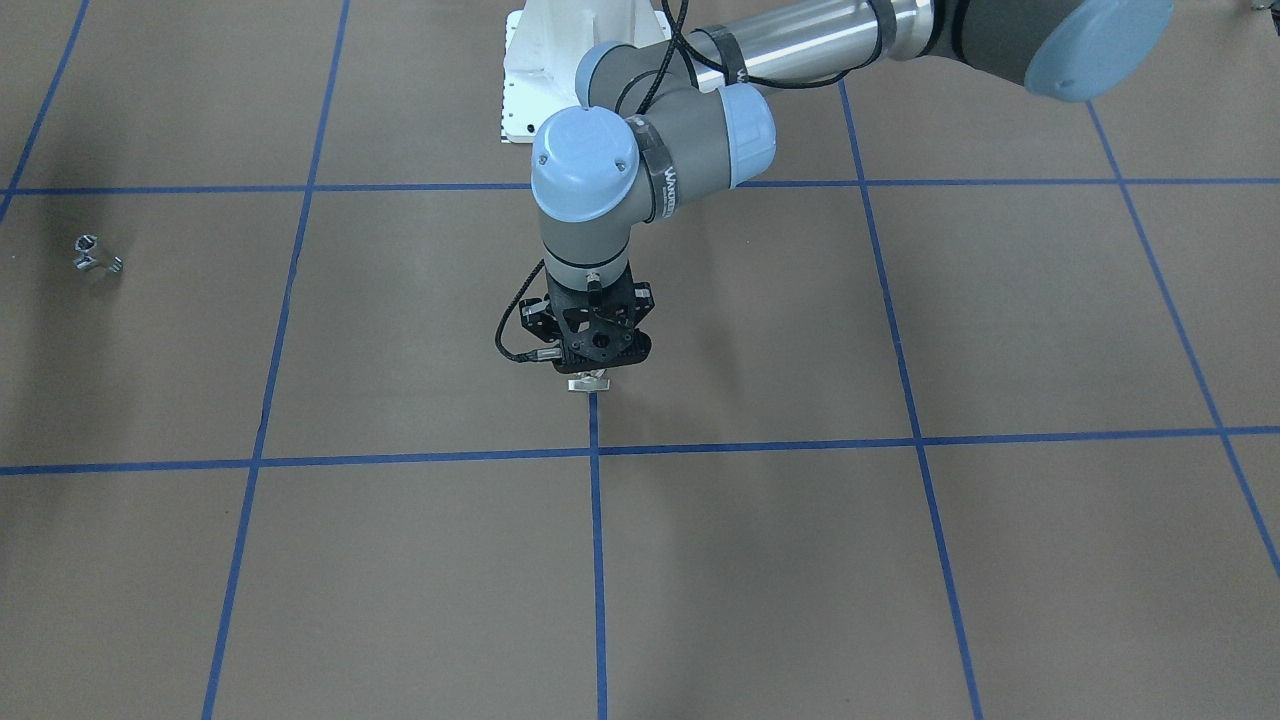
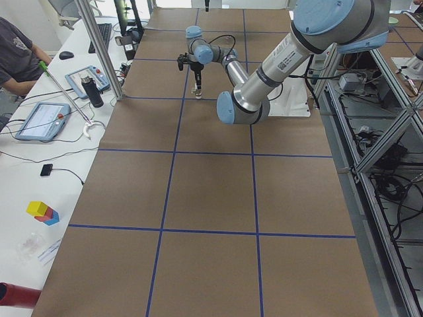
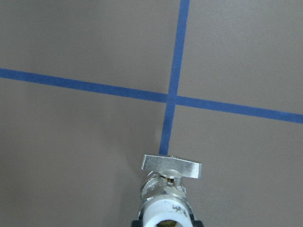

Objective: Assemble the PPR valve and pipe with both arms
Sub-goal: 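Set the valve upright at the center and open the left gripper, then withdraw the left gripper from the valve while the right arm approaches the chrome fitting, then grasp the chrome threaded fitting with the right gripper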

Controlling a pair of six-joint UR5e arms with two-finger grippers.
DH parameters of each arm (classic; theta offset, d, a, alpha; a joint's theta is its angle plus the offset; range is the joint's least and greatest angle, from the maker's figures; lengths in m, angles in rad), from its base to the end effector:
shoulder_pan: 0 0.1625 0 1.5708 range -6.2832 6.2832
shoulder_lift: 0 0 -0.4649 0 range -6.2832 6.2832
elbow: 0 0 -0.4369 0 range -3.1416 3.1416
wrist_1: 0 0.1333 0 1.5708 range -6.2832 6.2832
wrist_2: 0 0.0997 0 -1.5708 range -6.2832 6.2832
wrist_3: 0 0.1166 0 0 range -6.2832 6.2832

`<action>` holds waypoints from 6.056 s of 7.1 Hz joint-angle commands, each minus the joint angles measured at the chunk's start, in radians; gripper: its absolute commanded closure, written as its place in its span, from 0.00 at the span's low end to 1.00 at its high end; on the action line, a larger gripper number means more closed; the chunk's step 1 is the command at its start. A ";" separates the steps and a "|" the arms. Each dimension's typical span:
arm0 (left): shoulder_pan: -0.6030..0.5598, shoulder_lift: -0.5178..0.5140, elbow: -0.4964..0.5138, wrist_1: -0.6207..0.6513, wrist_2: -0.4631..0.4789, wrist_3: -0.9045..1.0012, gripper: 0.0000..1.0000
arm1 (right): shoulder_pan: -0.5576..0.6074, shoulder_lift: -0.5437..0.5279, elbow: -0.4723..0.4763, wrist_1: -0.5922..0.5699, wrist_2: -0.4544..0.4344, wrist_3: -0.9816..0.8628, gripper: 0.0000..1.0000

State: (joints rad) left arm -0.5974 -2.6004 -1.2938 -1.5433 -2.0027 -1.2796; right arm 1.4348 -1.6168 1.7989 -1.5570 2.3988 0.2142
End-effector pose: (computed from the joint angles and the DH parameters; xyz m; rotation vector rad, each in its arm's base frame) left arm 0.6653 -0.5548 0.1165 -0.0659 0.8214 -0.1321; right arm -0.0237 -0.5231 0.6057 0.0380 -0.8446 -0.0076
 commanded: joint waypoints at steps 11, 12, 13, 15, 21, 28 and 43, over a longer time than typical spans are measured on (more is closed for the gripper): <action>0.002 0.006 -0.007 -0.003 -0.001 -0.003 0.02 | -0.008 0.002 0.000 0.000 -0.003 0.001 0.00; 0.001 0.011 -0.028 0.009 -0.002 -0.003 0.02 | -0.008 0.002 0.000 0.000 -0.003 0.001 0.00; -0.005 0.052 -0.129 0.028 -0.005 -0.012 0.01 | -0.010 0.002 0.005 0.000 0.000 0.004 0.00; -0.007 0.374 -0.501 0.035 -0.011 0.000 0.01 | -0.069 0.014 -0.004 0.009 -0.003 0.004 0.00; -0.059 0.672 -0.708 0.025 -0.068 0.163 0.01 | -0.359 -0.243 0.043 0.563 -0.103 0.430 0.00; -0.081 0.698 -0.706 0.034 -0.064 0.141 0.01 | -0.528 -0.288 0.046 0.558 -0.218 0.591 0.08; -0.081 0.703 -0.711 0.034 -0.045 0.132 0.00 | -0.447 -0.208 0.100 0.435 -0.138 0.599 1.00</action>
State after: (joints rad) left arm -0.6782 -1.8975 -2.0049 -1.5095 -2.0479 -1.1474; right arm 0.9518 -1.8885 1.8859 -1.0418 2.2397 0.8130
